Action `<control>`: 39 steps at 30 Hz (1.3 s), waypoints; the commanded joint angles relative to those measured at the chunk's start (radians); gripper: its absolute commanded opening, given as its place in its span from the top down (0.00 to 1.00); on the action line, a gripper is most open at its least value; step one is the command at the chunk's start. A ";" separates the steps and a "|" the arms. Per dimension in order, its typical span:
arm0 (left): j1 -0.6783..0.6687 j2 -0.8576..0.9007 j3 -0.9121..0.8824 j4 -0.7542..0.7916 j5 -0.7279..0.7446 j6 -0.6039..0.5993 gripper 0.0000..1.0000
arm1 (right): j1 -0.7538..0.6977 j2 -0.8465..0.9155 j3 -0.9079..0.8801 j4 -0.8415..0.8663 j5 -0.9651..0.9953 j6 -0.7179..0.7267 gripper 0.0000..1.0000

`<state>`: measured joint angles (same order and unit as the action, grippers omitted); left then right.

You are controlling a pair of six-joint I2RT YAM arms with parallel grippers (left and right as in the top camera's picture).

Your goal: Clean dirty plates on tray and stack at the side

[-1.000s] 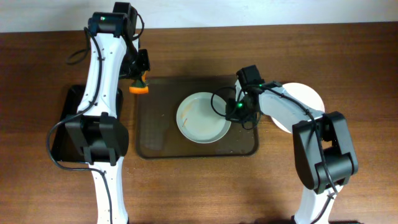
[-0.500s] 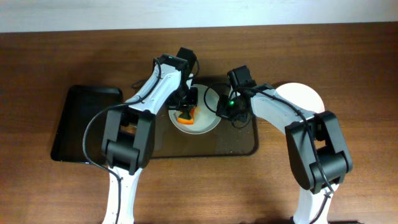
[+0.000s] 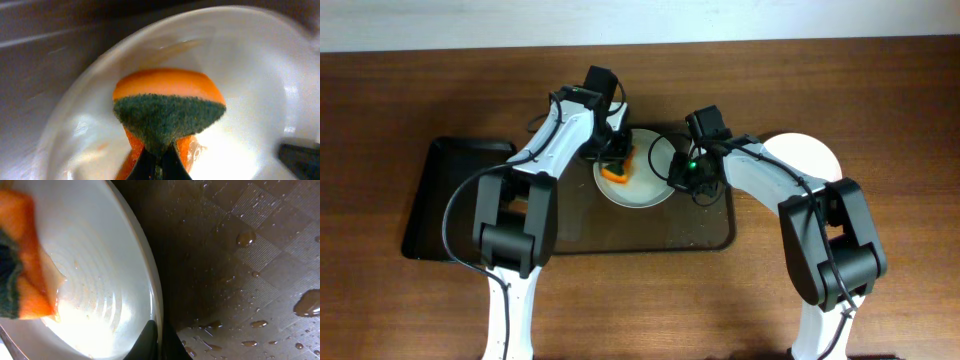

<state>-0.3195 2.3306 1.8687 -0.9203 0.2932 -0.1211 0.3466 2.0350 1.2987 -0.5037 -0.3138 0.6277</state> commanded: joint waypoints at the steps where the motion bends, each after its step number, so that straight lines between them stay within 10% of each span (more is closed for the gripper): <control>1: -0.001 0.032 -0.020 0.031 0.121 0.024 1.00 | 0.006 0.022 -0.003 -0.015 0.011 -0.028 0.96; 6: 0.021 0.032 -0.016 -0.028 -0.258 -0.295 1.00 | 0.006 0.022 -0.003 -0.015 0.011 -0.029 0.96; 16: 0.055 0.031 0.590 -0.591 -0.230 -0.093 1.00 | 0.006 0.022 -0.003 -0.035 0.010 -0.074 0.95; 18: 0.090 0.031 0.709 -0.642 -0.245 -0.082 1.00 | 0.006 0.022 -0.003 -0.040 -0.007 -0.076 0.73; 22: 0.201 0.031 0.768 -0.749 -0.308 -0.082 1.00 | 0.042 0.022 -0.005 -0.101 -0.039 -0.073 0.68; 25: 0.240 0.031 0.768 -0.712 -0.317 -0.082 1.00 | 0.061 0.022 -0.006 -0.087 0.027 -0.052 0.96; 29: 0.257 0.031 0.768 -0.739 -0.370 -0.083 1.00 | 0.026 -0.041 0.042 -0.118 0.035 -0.134 0.96; 39: 0.303 0.031 0.767 -0.765 -0.369 -0.083 1.00 | 0.334 -0.290 0.128 -0.304 1.164 -0.235 0.96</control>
<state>-0.0193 2.3657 2.6202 -1.6867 -0.0647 -0.2234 0.5823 1.7542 1.4174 -0.8093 0.4805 0.3992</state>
